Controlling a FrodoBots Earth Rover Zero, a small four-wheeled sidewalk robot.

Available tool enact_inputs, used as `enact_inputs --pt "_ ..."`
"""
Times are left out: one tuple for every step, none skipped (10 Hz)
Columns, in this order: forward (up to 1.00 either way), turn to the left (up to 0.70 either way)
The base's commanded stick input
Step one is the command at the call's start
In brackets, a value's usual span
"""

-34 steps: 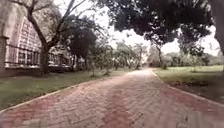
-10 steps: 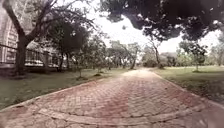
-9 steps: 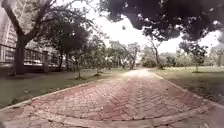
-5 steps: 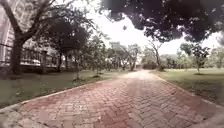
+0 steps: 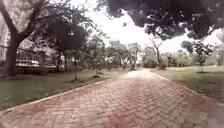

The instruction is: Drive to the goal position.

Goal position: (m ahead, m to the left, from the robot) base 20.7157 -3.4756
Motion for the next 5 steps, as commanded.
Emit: enact_inputs --pt "0.70 0.00" --pt "0.70 0.00" --pt "0.70 0.00" --pt "0.70 0.00" --pt "0.70 0.00"
